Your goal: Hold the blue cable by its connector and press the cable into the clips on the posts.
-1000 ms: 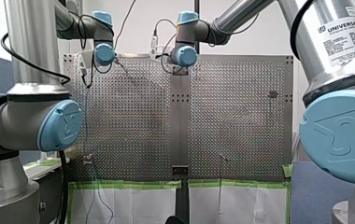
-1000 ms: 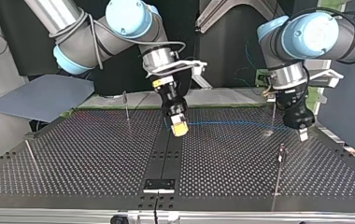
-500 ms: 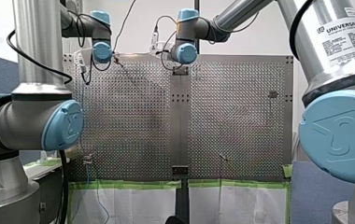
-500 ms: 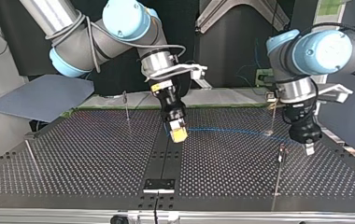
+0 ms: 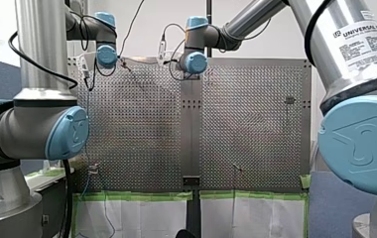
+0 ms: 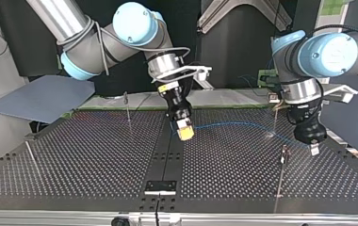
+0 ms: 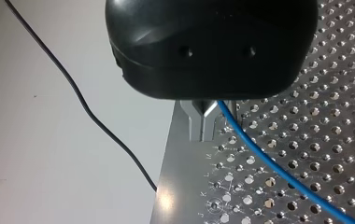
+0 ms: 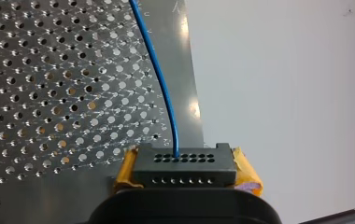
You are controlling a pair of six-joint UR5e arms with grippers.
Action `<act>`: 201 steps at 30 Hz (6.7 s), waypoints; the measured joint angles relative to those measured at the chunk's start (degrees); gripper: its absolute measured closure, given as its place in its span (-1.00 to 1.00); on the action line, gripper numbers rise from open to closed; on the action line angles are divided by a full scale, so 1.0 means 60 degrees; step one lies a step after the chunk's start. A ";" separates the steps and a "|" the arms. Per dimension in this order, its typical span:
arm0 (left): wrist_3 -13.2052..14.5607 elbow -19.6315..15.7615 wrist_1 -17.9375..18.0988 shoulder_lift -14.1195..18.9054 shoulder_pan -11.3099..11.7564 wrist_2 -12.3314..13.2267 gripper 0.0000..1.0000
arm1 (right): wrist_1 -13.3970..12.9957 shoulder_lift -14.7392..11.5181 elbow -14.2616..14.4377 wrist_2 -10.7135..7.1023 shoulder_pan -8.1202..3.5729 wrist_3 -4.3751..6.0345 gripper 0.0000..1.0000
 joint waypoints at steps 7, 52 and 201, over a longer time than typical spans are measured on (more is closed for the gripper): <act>0.0008 -0.0003 0.0069 -0.0303 0.0056 0.0086 1.00 | -0.0023 0.0043 -0.0022 -0.0007 -0.0086 0.0001 1.00; -0.0215 0.0219 0.0756 -0.1106 0.1147 0.1545 1.00 | -0.0055 0.0426 -0.0024 -0.0023 -0.1011 -0.0081 1.00; -0.1373 -0.0506 -0.3875 0.1202 0.0680 0.2414 -1.00 | 0.1256 0.1805 -0.2429 -0.0337 -0.1007 -0.0538 1.00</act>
